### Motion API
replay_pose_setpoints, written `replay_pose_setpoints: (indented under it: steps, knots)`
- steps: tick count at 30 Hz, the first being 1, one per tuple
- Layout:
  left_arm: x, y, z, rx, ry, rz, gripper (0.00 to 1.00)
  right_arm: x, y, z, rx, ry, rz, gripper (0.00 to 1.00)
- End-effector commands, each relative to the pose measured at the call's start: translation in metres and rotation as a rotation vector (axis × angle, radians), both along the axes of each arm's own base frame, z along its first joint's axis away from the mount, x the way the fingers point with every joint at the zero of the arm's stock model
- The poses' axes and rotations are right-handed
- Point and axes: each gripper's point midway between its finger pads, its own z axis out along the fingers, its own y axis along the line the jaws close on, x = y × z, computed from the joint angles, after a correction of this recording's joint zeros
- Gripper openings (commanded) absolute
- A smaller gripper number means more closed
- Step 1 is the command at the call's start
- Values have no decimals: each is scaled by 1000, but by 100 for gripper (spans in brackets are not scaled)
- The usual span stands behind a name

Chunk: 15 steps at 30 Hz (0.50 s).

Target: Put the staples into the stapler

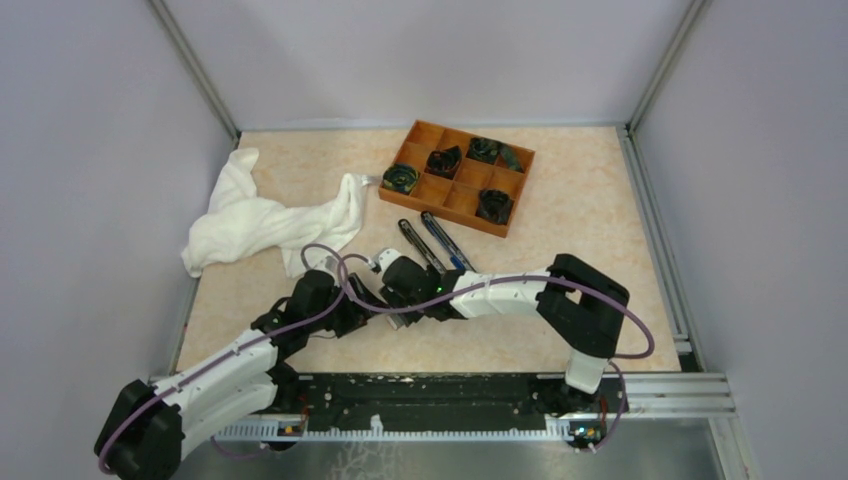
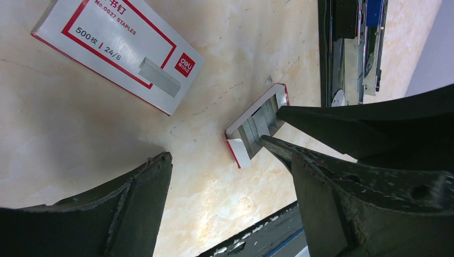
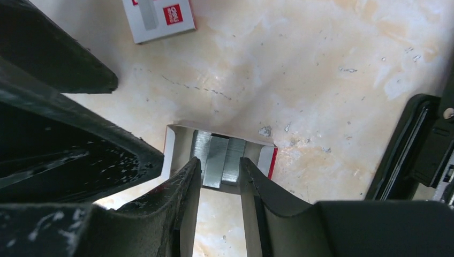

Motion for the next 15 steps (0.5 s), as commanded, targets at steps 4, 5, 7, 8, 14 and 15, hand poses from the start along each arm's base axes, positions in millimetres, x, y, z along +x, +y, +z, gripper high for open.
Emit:
replay_pose_setpoints:
  steps: [4,5,7,8,14,15]
  knots:
    - [-5,6,-10,17,28,16,88,3,23,11,43,-24,2,32]
    - [-5,5,-9,16,27,16,88,3,24,11,41,-26,2,32]
    - [-5,5,-9,14,25,16,88,3,24,10,34,-30,1,31]
    - [-5,5,-9,15,24,16,88,3,24,9,30,-30,1,31]
    - [-4,4,-9,10,24,13,88,6,22,6,-4,-52,-18,29]
    - [-4,4,-8,9,24,13,88,6,21,5,-8,-52,-17,28]
